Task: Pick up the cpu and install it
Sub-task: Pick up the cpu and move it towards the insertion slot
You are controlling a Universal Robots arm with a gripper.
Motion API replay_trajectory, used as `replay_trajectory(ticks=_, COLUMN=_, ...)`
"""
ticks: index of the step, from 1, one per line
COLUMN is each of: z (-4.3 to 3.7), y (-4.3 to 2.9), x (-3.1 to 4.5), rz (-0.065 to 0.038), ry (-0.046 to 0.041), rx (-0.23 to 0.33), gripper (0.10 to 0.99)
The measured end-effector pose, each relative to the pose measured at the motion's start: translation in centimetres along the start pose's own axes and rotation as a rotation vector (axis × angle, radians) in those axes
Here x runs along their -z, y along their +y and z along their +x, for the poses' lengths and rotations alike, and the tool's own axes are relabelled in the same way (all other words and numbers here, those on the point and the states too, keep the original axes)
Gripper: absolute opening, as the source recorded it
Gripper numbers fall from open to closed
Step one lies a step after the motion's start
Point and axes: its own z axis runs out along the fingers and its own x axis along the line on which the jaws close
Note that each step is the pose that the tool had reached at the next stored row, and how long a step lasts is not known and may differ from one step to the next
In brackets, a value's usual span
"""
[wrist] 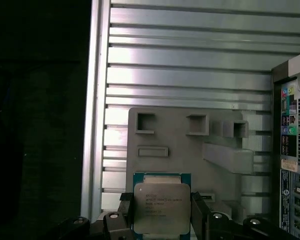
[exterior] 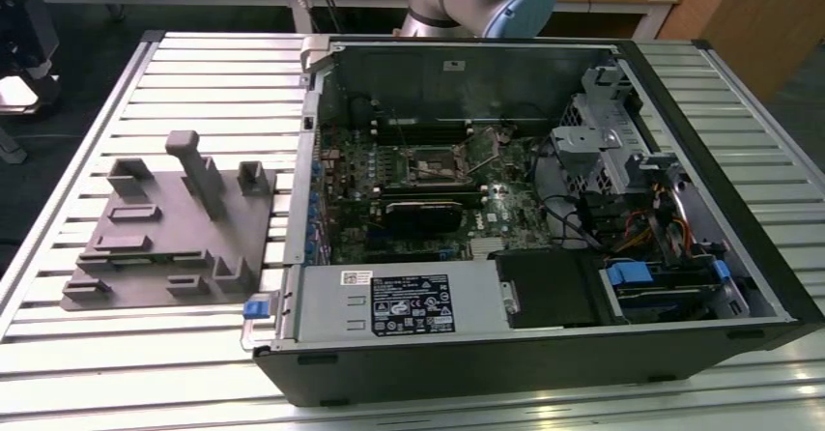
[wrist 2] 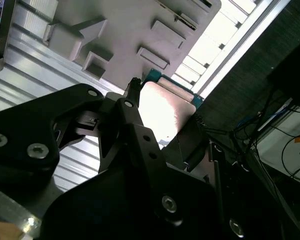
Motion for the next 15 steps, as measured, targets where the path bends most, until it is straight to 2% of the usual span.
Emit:
replay_trajectory(ticks=7, z=-0.03, y=0.06, x=1.14, rz=0.000, ry=-0.0001, rx=0.000, gripper=0.545)
replay_trajectory(ticks=15, z=-0.07, y=0.08, x=1.26, rz=0.000, ry=0.0001, rx=0.000, gripper=0.545)
